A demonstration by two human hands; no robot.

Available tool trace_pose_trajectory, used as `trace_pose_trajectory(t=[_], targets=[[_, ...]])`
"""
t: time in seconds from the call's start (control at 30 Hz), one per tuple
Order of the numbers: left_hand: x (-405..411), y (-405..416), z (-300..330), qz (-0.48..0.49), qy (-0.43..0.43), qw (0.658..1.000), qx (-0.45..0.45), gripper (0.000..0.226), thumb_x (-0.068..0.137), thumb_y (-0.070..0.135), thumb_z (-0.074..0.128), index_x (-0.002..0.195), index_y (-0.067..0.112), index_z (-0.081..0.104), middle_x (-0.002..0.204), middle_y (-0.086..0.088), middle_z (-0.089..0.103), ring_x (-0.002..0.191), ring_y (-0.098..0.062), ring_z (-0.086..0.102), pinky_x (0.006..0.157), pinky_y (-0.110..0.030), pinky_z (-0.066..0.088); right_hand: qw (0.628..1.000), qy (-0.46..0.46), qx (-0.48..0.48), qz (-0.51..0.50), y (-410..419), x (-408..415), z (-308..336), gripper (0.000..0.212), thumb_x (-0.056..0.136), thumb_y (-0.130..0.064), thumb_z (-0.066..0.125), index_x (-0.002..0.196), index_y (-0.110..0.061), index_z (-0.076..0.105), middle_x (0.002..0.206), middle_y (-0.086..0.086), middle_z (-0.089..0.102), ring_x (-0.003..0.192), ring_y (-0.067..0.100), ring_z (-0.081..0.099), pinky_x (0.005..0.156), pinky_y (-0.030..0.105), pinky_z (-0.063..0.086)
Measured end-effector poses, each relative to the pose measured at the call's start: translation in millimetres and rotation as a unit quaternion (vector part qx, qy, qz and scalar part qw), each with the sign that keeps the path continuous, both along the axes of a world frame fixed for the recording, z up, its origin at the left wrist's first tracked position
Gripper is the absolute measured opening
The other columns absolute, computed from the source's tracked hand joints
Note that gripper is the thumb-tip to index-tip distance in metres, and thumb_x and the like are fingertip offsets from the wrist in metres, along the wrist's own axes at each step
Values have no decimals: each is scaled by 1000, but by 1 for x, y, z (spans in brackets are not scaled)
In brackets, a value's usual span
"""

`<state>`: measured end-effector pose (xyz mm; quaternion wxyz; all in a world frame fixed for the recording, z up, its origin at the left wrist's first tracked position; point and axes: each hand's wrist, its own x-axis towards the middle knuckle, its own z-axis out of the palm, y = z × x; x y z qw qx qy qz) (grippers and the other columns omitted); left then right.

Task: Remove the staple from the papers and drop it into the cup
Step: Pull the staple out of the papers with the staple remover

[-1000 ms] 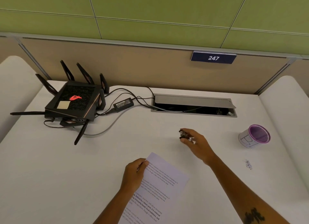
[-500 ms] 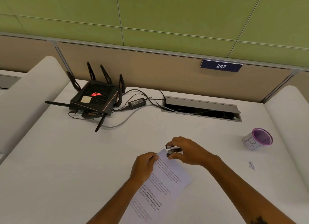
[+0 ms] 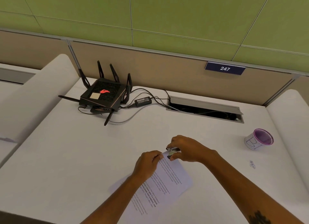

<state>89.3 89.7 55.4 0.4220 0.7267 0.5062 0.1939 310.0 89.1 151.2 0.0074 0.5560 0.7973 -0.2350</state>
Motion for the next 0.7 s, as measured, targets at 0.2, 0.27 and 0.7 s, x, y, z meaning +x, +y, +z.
trace_pose_trajectory(t=[0.2,0.27,0.7], targets=[[-3,-2,3,-7,9,1000,3,31,107,41,51,111,20,73,100,1,78,83,-15,74,68,-18,54,1000,-11,3,4,-4,-9,6,42,89,-46,74,125,-24,72,108,-5,68,101,12,57,82,30,50],[-4,-2,4,-13,10,1000,6,31,108,41,51,111,20,73,100,1,78,83,-14,74,69,-19,56,1000,-12,3,6,-5,-11,7,39,90,-45,74,123,-24,73,107,-5,68,99,13,57,80,29,49],[-11,-5,11,-29,22,999,16,31,107,45,49,107,24,73,96,5,77,79,-13,74,67,-21,57,999,-31,0,15,-12,-25,14,30,92,-43,72,113,-22,76,97,-5,68,91,11,57,75,27,49]])
